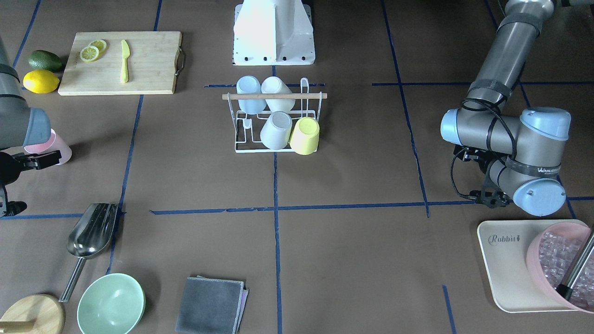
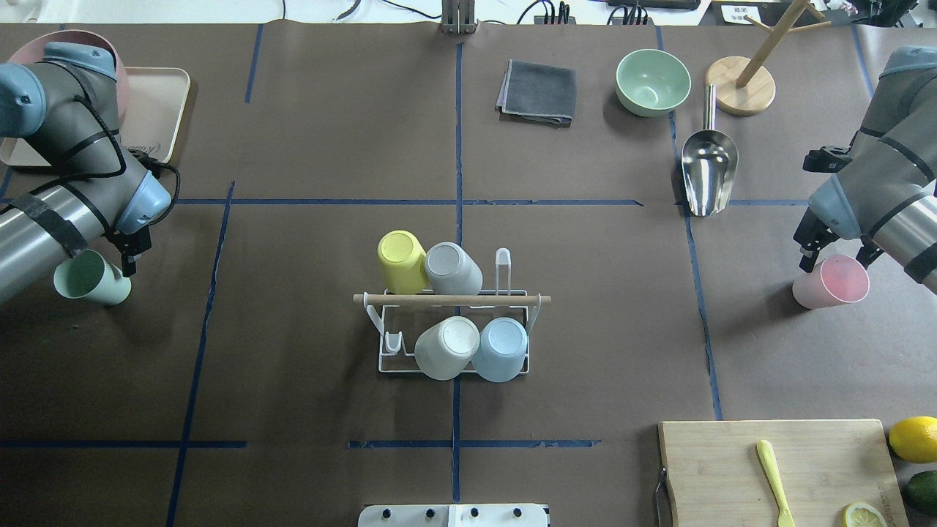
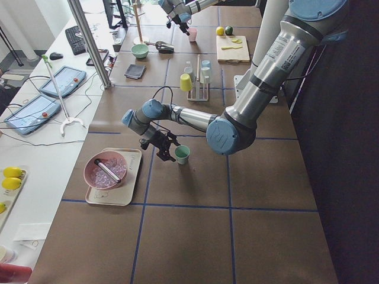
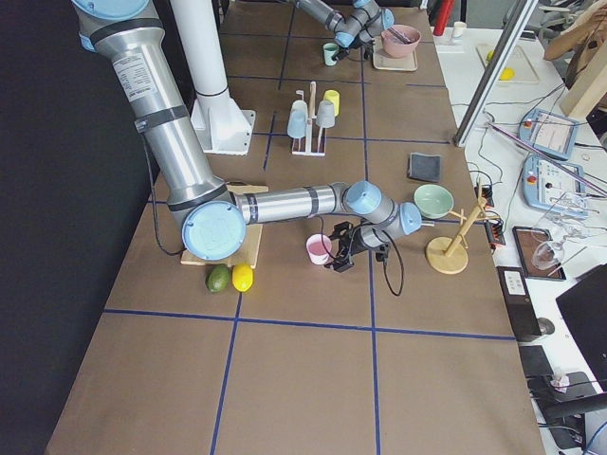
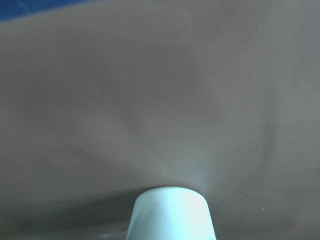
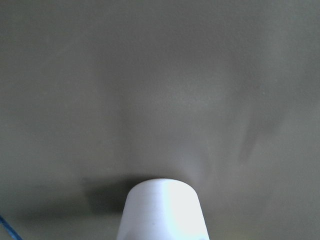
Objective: Place cup on cup holder
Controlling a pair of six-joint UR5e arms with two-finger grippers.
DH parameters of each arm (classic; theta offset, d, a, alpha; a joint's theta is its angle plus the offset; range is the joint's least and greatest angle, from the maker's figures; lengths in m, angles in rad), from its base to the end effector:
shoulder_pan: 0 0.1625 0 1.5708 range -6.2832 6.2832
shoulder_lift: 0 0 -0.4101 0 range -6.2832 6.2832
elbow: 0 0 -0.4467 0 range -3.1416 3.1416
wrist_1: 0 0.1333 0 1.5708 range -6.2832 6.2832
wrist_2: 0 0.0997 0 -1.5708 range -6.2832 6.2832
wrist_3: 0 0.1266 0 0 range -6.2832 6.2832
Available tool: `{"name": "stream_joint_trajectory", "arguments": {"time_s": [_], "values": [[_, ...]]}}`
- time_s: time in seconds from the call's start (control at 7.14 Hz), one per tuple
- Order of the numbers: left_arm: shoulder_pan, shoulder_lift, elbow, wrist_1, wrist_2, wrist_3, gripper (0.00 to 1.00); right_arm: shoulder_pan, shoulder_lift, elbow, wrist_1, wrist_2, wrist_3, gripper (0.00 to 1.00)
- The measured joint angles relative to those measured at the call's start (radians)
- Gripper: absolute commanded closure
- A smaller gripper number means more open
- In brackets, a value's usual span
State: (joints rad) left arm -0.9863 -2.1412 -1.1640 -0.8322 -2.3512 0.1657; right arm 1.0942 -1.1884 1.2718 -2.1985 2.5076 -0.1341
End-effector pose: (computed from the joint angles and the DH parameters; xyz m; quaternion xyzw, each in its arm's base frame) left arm 0.3477 -0.6056 0.5646 -0.3323 0.3023 0.2246 0.8647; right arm -0.2679 -0.5872 0.6216 -0.3104 -0.3876 -0.1426 0.8562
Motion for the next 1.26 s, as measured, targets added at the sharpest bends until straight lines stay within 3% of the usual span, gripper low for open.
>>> {"name": "stream_joint_trajectory", "arguments": {"time_s": [0.84, 0.98, 1.12, 1.26], "values": [[0.019, 0.013, 0.031, 0.019, -0.001, 0.0, 0.0, -0.052, 0.0, -0.018, 0.018, 0.008, 0.002, 0.0], [0.019, 0.015, 0.031, 0.019, -0.002, 0.0, 0.38, -0.059, -0.001, -0.021, 0.017, 0.007, 0.0, 0.35], [0.018, 0.019, 0.028, 0.018, -0.003, 0.001, 0.86, -0.062, -0.001, -0.023, 0.017, 0.006, -0.004, 0.82], [0.018, 0.026, 0.024, 0.018, -0.019, -0.001, 0.93, -0.063, 0.0, -0.024, 0.016, 0.004, -0.007, 0.96]]}}
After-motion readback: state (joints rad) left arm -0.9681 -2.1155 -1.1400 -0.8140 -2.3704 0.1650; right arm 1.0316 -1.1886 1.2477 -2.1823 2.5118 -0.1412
